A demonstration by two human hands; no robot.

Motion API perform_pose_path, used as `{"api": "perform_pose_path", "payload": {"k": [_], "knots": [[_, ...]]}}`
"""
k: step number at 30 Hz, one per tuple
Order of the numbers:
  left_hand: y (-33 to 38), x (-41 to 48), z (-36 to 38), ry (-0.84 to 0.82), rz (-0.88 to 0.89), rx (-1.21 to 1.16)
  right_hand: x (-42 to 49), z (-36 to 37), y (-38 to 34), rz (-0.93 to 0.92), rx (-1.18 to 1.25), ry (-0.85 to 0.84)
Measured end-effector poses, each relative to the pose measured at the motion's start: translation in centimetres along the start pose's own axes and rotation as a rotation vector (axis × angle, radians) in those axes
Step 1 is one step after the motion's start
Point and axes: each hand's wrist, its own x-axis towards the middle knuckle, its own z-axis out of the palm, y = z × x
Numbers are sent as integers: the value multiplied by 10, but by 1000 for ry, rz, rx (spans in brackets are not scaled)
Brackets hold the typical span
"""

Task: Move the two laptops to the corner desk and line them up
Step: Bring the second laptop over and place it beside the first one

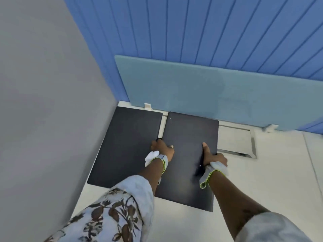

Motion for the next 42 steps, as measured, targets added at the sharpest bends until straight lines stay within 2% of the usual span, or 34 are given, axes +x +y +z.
{"api": "perform_pose_path", "payload": {"k": [4,11,15,20,30,37,42], "knots": [[3,2,7,-33,-56,-31,-1,0,-2,17,-6,19],[6,-4,11,-1,-8,122,0,4,-4,0,17,53],[8,-6,11,13,-21,133,-2,4,-4,5,18,68],[12,-8,10,3,-45,146,0,3,-3,-9,164,81],[13,-12,9,15,-58,166,-1,4,-3,-24,156,91],[13,-12,0,-63,-74,180,-3,3,-3,-29,133,83],[19,-5,-25,-106,-46,83,-3,2,-4,-59,83,44]]}}
